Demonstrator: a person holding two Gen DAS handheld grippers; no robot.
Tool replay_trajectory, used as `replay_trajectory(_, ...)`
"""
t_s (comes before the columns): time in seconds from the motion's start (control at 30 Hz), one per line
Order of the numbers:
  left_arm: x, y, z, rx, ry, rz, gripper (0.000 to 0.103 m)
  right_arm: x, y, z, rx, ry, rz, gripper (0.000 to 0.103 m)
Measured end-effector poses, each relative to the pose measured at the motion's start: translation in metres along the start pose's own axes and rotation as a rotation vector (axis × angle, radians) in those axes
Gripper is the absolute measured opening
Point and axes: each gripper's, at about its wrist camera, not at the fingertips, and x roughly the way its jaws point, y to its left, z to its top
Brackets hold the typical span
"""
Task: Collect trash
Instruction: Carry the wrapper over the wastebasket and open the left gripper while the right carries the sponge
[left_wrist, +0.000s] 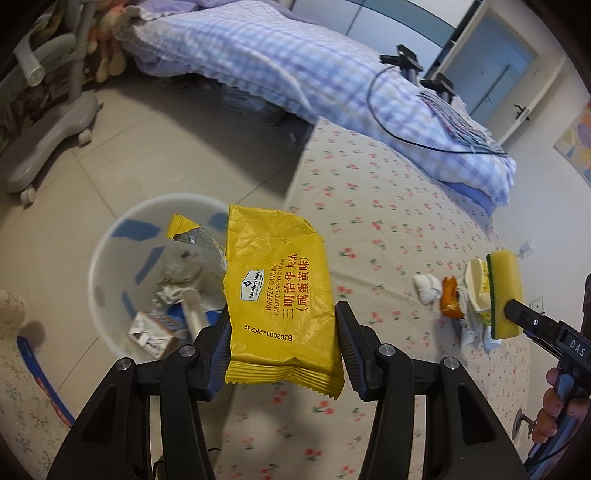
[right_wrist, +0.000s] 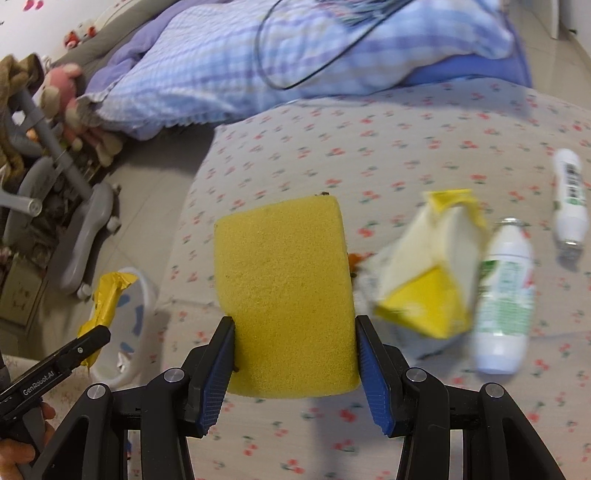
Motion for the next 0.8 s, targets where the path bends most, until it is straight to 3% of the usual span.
replay_trajectory(0.33, -0.001, 0.057, 0.0, -0.076, 0.008, 0.061, 0.056, 0.04, 0.058, -0.006, -0.085, 0.048, 0.036, 0.055)
replay_trajectory(0.37, -0.001, 0.06, 0.0, -0.078, 0.017, 0.076, 0.057, 0.043, 0.062, -0.008, -0.093, 0.051, 0.037, 0.055)
replay_trajectory(0.47, 0.002, 0.064, 0.0, -0.07, 0.04, 0.151, 0.084, 0.052, 0.072, -0.01, -0.114, 0.06, 0.035, 0.055)
replay_trajectory(0.57, -0.002, 0.071, -0.002, -0.064, 0.01, 0.205, 0.086, 0.059, 0.079, -0.012, -0.126, 0.07, 0.033, 0.055)
replay_trajectory(0.8, -0.008, 0.095, -0.009, -0.081, 0.035, 0.245, 0.089, 0.075, 0.104, -0.014, -0.158, 0.09, 0.039, 0.055)
